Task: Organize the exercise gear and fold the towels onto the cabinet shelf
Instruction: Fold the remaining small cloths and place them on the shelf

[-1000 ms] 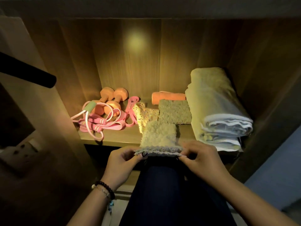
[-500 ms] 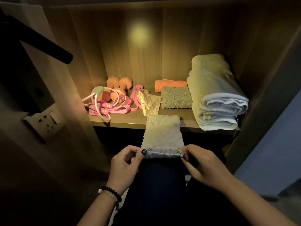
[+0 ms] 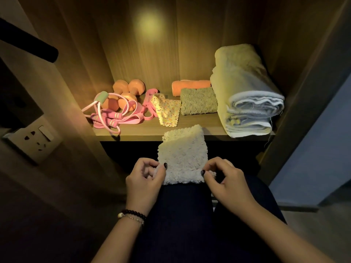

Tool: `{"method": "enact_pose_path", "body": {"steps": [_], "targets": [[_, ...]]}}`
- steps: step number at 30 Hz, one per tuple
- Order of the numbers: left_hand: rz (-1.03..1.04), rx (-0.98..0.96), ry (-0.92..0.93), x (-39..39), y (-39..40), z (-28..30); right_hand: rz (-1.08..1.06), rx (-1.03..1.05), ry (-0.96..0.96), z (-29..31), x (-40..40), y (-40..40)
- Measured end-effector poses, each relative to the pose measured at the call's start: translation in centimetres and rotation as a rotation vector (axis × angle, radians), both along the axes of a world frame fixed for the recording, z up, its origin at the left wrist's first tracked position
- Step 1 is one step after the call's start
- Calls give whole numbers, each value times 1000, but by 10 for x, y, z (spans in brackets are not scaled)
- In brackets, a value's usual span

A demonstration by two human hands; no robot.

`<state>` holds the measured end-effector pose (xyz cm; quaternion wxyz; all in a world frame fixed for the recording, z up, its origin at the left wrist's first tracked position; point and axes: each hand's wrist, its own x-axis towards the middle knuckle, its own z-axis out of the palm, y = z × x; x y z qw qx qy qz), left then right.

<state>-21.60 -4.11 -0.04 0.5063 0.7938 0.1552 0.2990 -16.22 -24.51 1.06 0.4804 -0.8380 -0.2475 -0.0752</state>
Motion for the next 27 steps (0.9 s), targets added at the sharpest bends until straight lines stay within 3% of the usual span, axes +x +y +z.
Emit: {"method": "enact_pose_path", "body": {"steps": [6, 11, 15, 18, 22, 27], "targets": [[19, 120, 30, 5, -1, 2, -7, -216, -341, 3, 1, 10], [-156, 544, -72, 11, 1, 15, 128, -297, -598, -4, 3, 9], [-344, 843, -185, 11, 4, 19, 194, -294, -615, -9, 5, 8], [-426, 834, -153, 6, 5, 20, 222, -286, -577, -11, 6, 2], [-590, 600, -69, -3, 7, 22, 233, -207, -459, -14, 5, -6], [-600, 659, -5, 3, 5, 18, 268, -275, -395, -13, 16, -14]]}}
